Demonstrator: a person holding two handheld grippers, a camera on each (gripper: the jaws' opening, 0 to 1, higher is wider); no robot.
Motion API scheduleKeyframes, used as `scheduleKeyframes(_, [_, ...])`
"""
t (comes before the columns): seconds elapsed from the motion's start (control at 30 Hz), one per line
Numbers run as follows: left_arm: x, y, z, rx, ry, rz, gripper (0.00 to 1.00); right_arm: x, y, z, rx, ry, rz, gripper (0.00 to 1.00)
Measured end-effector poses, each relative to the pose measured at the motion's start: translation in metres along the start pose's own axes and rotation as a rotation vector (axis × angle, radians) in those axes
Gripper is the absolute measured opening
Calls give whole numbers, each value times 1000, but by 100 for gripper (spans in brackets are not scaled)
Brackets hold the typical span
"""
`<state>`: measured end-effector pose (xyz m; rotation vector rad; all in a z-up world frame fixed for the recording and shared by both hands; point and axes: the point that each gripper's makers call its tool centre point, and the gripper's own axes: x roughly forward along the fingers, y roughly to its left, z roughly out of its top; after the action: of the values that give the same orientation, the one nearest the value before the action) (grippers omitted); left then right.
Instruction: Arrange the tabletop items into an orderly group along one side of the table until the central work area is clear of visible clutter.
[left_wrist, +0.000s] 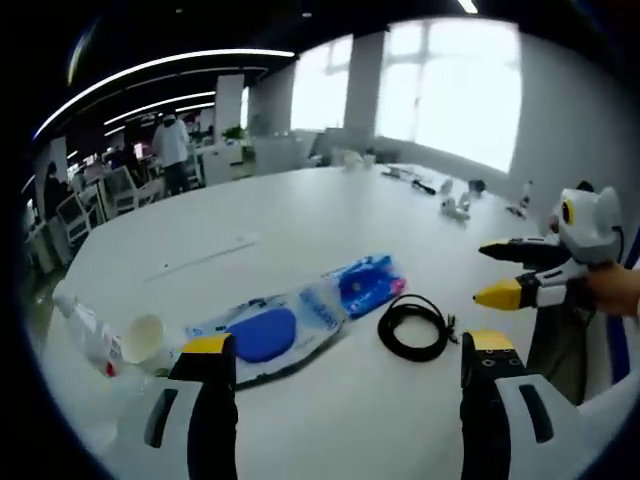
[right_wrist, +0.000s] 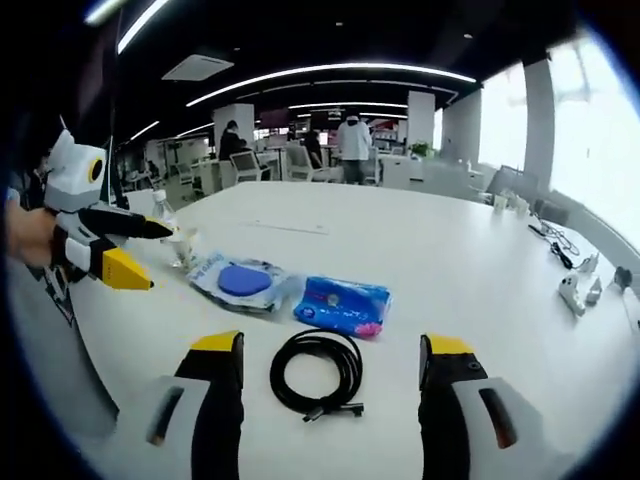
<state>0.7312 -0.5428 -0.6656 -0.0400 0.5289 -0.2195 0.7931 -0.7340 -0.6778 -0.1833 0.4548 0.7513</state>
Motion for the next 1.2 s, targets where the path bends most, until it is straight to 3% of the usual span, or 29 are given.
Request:
scheduleKeyframes(0.2, [-31,31,-5,-93,-40,41,90,-11,8,1,3,5,-7,69])
scheduleKeyframes(0.33, [-54,43,-13,-84,-40,58,91,-18,13,2,-6,3,0,70])
scheduleKeyframes(0.57, [-95,80,-39,-171,-25,113,92,-26,24,-6,-1,26,15,70])
scheduleKeyframes(0.7, [-118,96,-47,-169,-34,141,93,-29,30,-11,21,42,29,72])
scheduleKeyframes(0.83, [-137,107,-60,-163,-12,168,93,-31,36,-13,11,60,38,72])
scheduleKeyframes(0.9, [-144,114,-66,-204,-4,178,92,-32,39,-15,16,79,45,72])
scheduleKeyframes(1.17, [-162,120,-77,-252,21,193,97,-38,47,-18,52,86,58,72])
scheduleKeyframes(1.2, [-164,120,-85,-282,57,189,97,-39,47,-18,57,88,58,72])
